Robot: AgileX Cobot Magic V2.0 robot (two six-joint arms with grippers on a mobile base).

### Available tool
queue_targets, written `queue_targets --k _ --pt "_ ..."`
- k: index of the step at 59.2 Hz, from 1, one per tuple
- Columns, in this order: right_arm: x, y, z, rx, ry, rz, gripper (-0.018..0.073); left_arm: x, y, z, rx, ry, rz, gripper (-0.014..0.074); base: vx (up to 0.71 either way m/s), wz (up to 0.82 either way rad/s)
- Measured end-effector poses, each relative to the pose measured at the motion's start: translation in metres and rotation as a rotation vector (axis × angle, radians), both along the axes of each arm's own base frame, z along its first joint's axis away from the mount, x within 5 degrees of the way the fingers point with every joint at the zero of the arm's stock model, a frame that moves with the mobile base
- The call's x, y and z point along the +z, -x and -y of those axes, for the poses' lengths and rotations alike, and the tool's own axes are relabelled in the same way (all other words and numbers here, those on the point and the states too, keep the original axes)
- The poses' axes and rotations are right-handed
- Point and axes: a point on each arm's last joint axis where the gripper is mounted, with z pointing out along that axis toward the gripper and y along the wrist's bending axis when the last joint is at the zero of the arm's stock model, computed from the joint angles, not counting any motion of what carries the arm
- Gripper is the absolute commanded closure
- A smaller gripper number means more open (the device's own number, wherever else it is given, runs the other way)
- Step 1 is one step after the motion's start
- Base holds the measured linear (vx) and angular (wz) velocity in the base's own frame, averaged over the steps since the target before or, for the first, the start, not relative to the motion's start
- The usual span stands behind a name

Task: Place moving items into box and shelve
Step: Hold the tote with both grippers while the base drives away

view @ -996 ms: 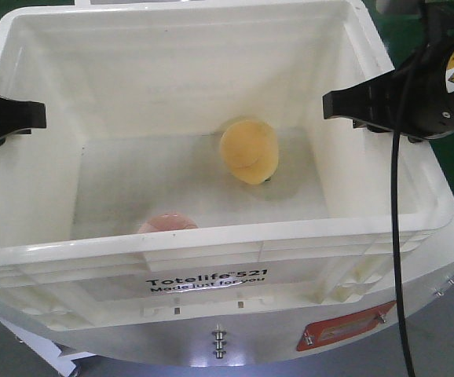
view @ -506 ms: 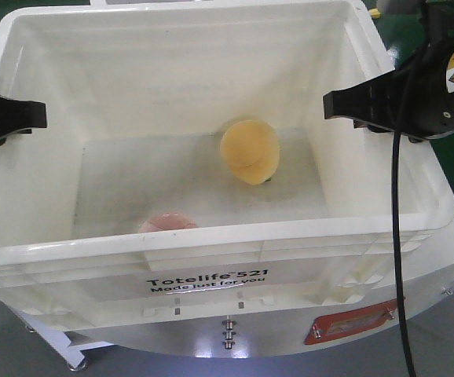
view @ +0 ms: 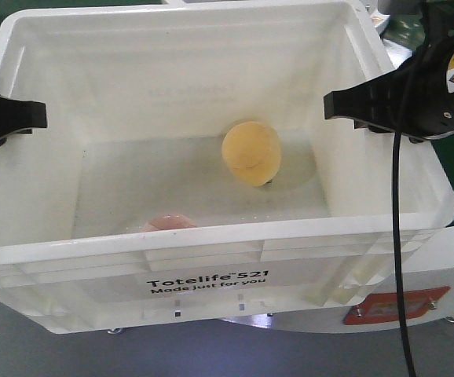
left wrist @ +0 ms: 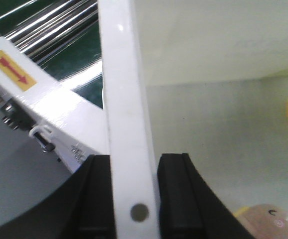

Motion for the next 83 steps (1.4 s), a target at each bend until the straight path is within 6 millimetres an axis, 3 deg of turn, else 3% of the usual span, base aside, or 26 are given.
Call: queue_targets --k 83 --pt "0.0000 0.0000 -0.0001 0.000 -0.001 0.000 0.0502 0.0001 0.0000 -0.0001 0.002 0.001 0.000 0.0449 -0.13 0.53"
